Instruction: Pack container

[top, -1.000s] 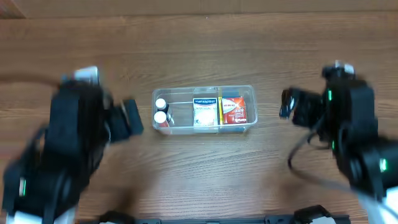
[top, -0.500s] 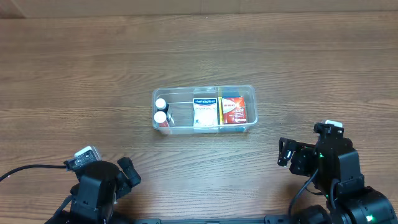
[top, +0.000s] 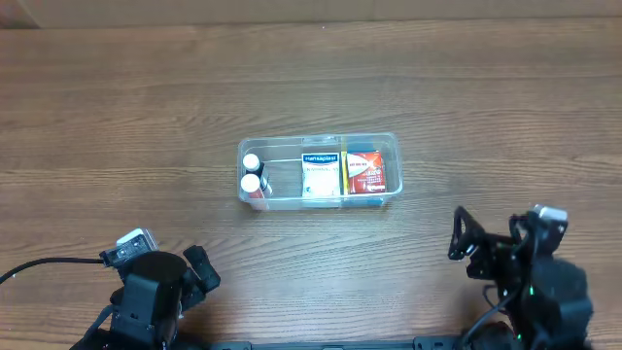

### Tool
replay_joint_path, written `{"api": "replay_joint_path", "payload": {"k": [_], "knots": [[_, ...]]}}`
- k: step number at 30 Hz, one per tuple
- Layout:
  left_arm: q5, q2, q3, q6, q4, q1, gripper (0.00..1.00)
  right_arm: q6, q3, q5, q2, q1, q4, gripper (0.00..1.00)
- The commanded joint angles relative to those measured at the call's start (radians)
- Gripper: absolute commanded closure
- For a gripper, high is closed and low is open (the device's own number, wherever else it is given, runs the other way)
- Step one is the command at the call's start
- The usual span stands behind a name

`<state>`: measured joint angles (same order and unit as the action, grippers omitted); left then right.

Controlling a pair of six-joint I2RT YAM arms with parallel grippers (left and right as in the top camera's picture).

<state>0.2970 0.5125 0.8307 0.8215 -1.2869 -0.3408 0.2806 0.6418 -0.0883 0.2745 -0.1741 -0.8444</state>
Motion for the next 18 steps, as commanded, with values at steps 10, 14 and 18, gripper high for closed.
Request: {"api": "replay_joint_path", "payload": {"k": [10,14,18], "knots": [[0.024,-0.01,-0.005,0.024,0.003,-0.005,0.0,-0.182,-0.583,0.113,-0.271,0.073,0.841,0.0],[0.024,-0.01,-0.005,0.024,0.003,-0.005,0.0,-0.18,-0.633,0.109,-0.272,0.074,0.778,0.0],[0.024,-0.01,-0.005,0.024,0.003,-0.005,0.0,-0.18,-0.633,0.109,-0.271,0.074,0.761,0.0]]}}
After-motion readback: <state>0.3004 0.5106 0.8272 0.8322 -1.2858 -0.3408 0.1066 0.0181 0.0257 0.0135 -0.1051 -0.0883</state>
